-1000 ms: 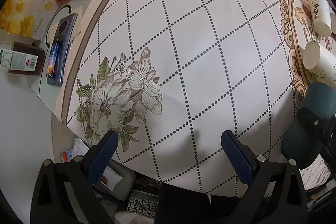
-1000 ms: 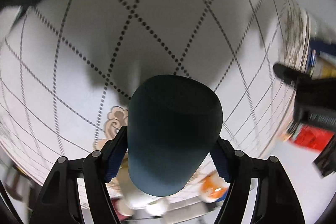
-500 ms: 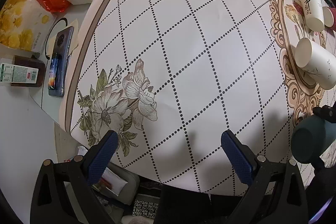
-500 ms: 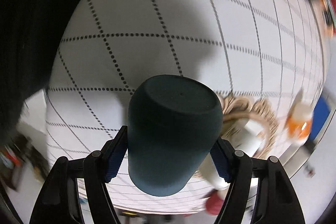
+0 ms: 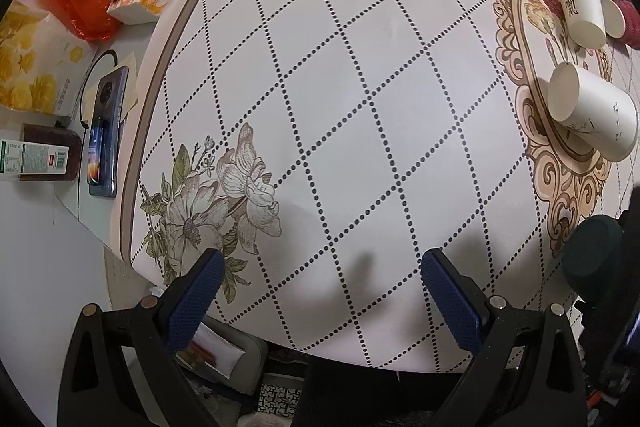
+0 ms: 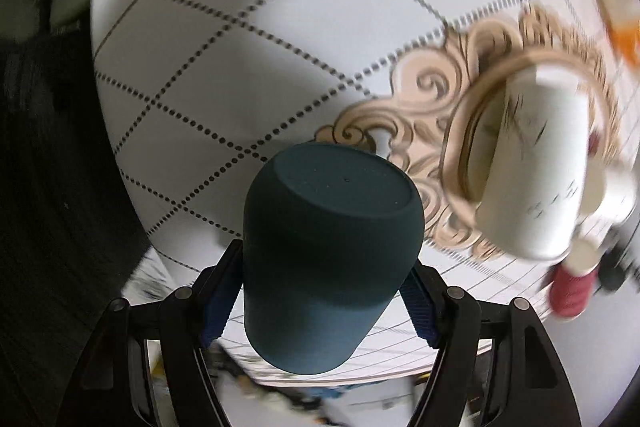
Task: Flip cup upside down
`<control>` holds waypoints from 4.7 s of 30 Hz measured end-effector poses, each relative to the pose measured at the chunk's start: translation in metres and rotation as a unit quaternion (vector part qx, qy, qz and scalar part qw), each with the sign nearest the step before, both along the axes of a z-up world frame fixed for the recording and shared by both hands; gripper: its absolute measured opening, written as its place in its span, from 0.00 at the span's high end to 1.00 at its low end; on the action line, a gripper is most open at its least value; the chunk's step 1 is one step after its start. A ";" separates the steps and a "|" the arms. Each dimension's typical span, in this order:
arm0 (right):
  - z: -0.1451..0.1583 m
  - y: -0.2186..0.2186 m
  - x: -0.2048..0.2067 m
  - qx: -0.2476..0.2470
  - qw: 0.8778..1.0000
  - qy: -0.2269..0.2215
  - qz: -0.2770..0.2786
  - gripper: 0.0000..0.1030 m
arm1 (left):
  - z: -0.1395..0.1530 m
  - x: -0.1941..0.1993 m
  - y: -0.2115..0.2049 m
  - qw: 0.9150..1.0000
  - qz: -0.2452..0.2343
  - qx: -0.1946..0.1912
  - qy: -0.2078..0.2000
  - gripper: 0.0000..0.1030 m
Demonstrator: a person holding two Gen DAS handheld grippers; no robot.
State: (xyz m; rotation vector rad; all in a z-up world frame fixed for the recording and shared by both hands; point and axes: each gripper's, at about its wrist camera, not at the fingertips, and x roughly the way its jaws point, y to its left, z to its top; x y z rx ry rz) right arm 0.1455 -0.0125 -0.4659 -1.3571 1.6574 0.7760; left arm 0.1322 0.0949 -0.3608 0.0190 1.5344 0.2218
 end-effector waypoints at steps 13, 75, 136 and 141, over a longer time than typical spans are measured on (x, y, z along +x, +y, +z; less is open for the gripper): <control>-0.017 -0.041 0.045 -0.013 0.977 0.040 -0.207 0.27 | -0.002 -0.007 -0.012 1.000 -0.012 0.005 0.005 0.02; 0.131 -0.114 -0.076 0.302 0.750 -0.274 -0.521 0.10 | 0.044 -0.051 -0.077 0.989 -0.137 -0.026 -0.043 0.02; 0.467 -0.207 -0.309 0.314 0.629 -0.424 -0.571 0.05 | 0.338 -0.254 -0.112 0.960 -0.122 -0.066 -0.244 0.02; 0.466 -0.209 -0.310 0.313 0.631 -0.421 -0.571 0.05 | 0.337 -0.255 -0.112 0.961 -0.118 -0.062 -0.244 0.02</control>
